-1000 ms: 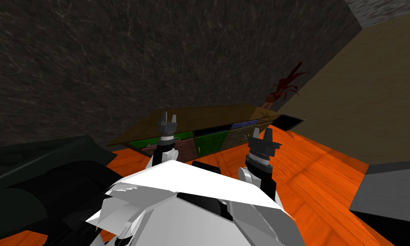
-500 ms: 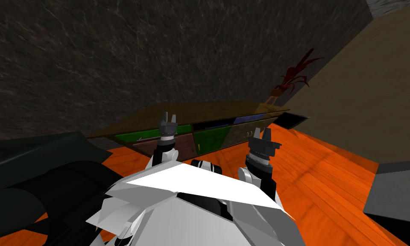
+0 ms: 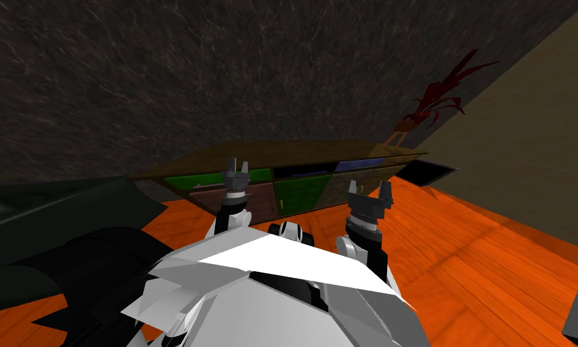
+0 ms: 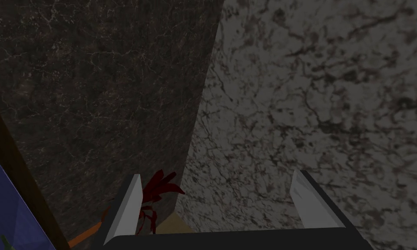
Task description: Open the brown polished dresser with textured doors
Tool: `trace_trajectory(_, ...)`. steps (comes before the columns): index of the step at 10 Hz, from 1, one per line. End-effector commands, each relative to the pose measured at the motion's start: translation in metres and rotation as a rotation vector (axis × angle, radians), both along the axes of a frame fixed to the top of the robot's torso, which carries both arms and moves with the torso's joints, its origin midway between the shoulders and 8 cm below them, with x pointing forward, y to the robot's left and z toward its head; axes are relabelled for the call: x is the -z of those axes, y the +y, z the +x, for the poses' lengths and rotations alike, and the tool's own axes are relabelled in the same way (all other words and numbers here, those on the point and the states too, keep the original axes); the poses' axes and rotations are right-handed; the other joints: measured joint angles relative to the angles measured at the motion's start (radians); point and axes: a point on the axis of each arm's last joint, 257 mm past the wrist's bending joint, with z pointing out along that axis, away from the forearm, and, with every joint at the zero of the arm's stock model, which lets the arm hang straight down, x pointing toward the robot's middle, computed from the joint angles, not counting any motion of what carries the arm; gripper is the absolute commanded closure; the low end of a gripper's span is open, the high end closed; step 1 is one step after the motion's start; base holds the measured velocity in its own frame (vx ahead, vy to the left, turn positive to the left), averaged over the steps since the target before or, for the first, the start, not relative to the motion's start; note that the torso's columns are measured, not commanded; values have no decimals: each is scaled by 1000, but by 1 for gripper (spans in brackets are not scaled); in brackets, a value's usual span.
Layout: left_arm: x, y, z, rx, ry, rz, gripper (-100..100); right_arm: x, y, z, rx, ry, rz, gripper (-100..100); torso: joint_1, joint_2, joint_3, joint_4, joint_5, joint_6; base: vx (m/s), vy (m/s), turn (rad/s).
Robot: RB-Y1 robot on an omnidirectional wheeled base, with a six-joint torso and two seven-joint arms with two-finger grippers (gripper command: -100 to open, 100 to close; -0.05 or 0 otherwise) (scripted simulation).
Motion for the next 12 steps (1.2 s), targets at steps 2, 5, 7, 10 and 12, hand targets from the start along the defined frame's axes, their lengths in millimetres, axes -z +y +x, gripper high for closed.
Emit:
trace_trajectory(2,0,0,0,0,0,0,0,5,-3,6,-91,-7,89,-100,2,-1,-1,0,0,0,-6,-32,107)
trace_trajectory(5,0,0,0,0,0,0,0,8,-7,10,-163,-19,172,-100,1,0,0,0,0,1,-17,-36,162)
trace_trajectory(7,0,0,0,0,0,0,0,10,-10,13,-205,-27,223,-100,1,0,0,0,0,0,-18,-28,135)
trace_trajectory(10,0,0,0,0,0,0,0,11,-13,15,-260,-37,287,-100,0,0,-1,0,0,0,-19,-33,131)
trace_trajectory(12,0,0,0,0,0,0,0,13,-16,18,-307,-47,344,-100,1,-1,-1,0,0,0,-16,-32,141)
